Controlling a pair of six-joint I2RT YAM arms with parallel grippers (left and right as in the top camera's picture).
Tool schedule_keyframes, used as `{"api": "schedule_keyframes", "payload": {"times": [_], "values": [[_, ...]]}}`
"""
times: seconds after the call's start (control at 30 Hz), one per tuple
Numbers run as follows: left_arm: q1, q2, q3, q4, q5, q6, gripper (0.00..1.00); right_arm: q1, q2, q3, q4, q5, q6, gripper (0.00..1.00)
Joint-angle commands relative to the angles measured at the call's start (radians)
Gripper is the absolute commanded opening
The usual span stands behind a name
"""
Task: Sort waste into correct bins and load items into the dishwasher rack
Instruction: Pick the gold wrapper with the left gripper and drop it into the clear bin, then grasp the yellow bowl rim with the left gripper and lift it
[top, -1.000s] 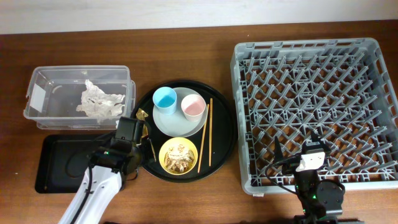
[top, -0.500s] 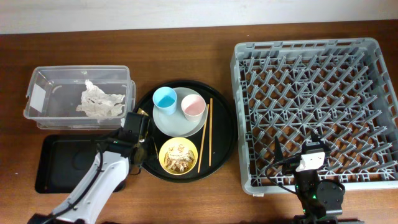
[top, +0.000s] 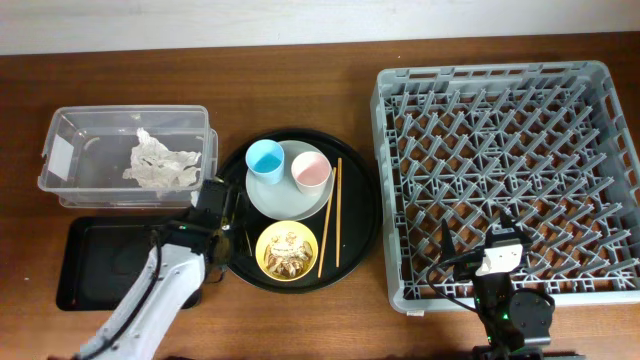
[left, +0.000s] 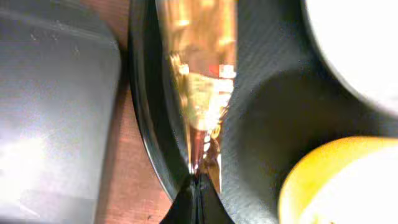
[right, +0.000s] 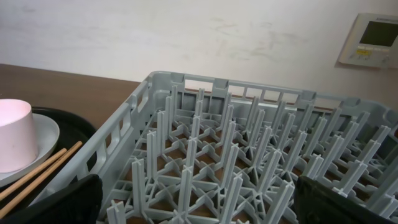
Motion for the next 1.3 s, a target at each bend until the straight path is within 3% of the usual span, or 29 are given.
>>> {"api": "schedule_keyframes", "payload": {"times": [0.0, 0.13, 0.3, 0.43, 0.57, 0.6, 0.63, 0.7, 0.77, 0.8, 0.83, 0.87, 0.9, 1.0, 1.07, 1.17, 1.27], "values": [[-0.003, -0.093, 0.087, -0.042, -0.014, 0.002, 0.0, -0.005, -0.006, -0.005, -0.006, 0.002, 0.004, 0.98], [-0.003, -0.219, 0.212, -0.134, -0.015, 0.002, 0.0, -0.005, -0.006, -0.005, -0.006, 0.002, 0.004, 0.98], [0.111, -0.251, 0.323, -0.016, -0.157, 0.001, 0.0, -0.005, -0.006, -0.005, -0.006, 0.002, 0.004, 0.98], [0.344, -0.135, 0.322, 0.102, -0.136, -0.002, 0.0, -0.005, -0.006, -0.005, -0.006, 0.002, 0.004, 0.98], [0.386, 0.079, 0.322, 0.27, -0.066, -0.002, 0.01, -0.005, -0.006, -0.005, -0.006, 0.002, 0.004, 0.98], [0.386, 0.099, 0.322, 0.277, -0.066, -0.002, 0.04, -0.005, -0.006, -0.005, -0.006, 0.002, 0.004, 0.98], [0.386, 0.124, 0.322, 0.277, -0.066, -0.001, 0.43, -0.005, -0.006, -0.005, -0.006, 0.002, 0.004, 0.98], [0.386, 0.092, 0.328, 0.251, -0.056, 0.002, 0.65, -0.005, -0.006, -0.005, -0.006, 0.002, 0.004, 0.98], [0.386, 0.021, 0.33, 0.221, -0.009, 0.002, 0.72, -0.005, -0.006, -0.005, -0.006, 0.002, 0.004, 0.98], [0.386, -0.038, 0.33, 0.196, 0.068, 0.002, 0.66, -0.005, -0.006, -0.005, -0.006, 0.002, 0.004, 0.99], [0.383, -0.114, 0.329, 0.114, 0.255, 0.002, 0.4, -0.005, -0.006, -0.005, -0.006, 0.002, 0.004, 0.98], [0.338, -0.179, 0.329, -0.018, 0.388, 0.002, 0.21, -0.005, -0.006, -0.005, -0.006, 0.002, 0.004, 0.99], [0.248, -0.207, 0.329, -0.139, 0.386, 0.033, 0.0, -0.005, -0.006, -0.005, -0.006, 0.002, 0.004, 0.98], [-0.116, -0.188, 0.318, -0.273, 0.29, 0.06, 0.02, -0.005, -0.006, -0.005, -0.006, 0.002, 0.004, 0.98], [-0.311, -0.142, 0.317, -0.261, 0.139, -0.032, 0.11, -0.005, -0.006, -0.005, -0.006, 0.002, 0.004, 0.98], [-0.481, -0.022, 0.317, -0.223, 0.112, -0.055, 0.21, -0.005, -0.006, -0.005, -0.006, 0.002, 0.004, 0.98], [-0.544, 0.152, 0.317, -0.212, 0.052, -0.055, 0.28, -0.005, -0.006, -0.005, -0.006, 0.002, 0.004, 0.99]]}}
